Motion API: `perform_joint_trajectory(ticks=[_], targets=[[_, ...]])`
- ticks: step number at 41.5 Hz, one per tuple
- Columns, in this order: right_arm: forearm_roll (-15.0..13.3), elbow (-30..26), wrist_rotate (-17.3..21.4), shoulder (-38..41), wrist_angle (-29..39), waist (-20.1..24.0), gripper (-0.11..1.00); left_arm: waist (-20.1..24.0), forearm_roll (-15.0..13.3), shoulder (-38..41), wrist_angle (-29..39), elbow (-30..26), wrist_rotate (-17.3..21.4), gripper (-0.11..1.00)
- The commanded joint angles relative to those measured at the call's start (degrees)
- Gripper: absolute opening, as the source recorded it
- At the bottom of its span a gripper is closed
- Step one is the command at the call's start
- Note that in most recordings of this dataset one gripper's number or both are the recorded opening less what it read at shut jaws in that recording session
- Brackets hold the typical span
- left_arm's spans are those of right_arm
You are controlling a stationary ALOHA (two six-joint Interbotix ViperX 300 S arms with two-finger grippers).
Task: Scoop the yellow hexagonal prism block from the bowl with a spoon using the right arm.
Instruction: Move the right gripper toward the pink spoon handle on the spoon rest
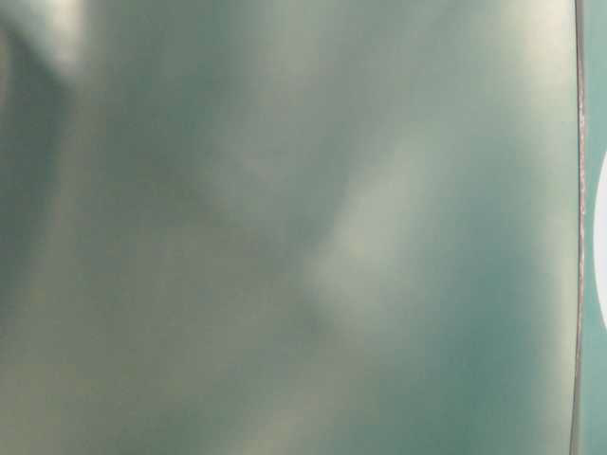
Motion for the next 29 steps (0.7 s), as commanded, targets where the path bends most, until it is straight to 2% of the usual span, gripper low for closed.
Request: perform_joint_trajectory(ticks=[1,24,27,29], targets=[[-0.26,-1.05,-0.35,0.18,-0.18,-0.35,0.00,0.00,0.97,0.79,-0.26,-0.97,0.09,0.00],[-0.35,-2.46,-0.53,0.18,0.70,-0.35,0.01,-0.09,0.97,0.88,-0.26,-1.05,0.00,0.00],[-0.35,-2.46,-0.53,0.18,0.70,-0.35,0.06,0.00,0.97,0.88,-0.35,-1.05,0.00,0.00],[-0.35,-2.46,-0.44,0.26,0.88,-0.35,0.17,0.00,0.97,0.88,-0.53,-1.05,0.00,0.00]])
